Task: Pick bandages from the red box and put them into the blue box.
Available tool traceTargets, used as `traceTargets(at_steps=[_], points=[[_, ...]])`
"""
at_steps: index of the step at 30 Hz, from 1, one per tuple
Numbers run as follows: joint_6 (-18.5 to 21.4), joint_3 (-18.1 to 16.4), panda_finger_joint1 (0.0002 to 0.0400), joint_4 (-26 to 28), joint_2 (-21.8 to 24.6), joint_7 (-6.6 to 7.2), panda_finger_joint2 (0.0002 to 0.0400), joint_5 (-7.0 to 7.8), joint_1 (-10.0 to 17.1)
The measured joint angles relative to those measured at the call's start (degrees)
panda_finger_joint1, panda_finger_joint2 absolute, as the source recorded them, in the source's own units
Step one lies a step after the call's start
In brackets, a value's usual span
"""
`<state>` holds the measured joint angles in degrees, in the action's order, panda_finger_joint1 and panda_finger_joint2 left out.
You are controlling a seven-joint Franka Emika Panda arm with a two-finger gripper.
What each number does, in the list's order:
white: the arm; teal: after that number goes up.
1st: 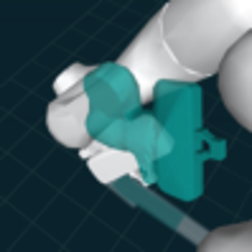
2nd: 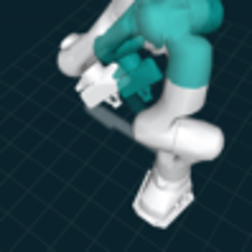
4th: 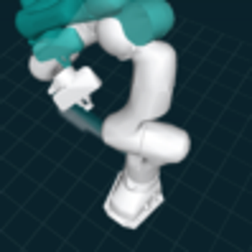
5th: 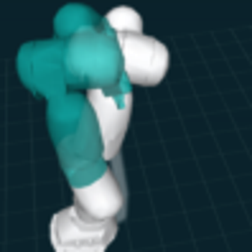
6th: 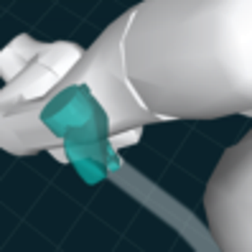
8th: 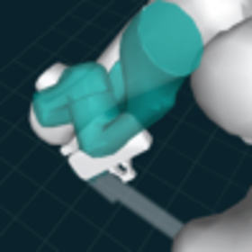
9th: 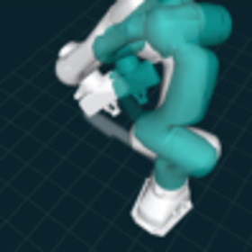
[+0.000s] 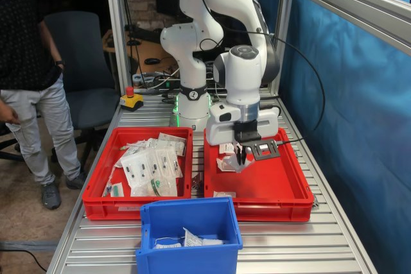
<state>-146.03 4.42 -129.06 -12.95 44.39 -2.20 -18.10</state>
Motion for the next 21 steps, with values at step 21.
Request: traceTargets(at_steps=[21], points=[[12.8,7.7,0.0045,6.0,8.0,0.00,0.0045,0.00,0.0]])
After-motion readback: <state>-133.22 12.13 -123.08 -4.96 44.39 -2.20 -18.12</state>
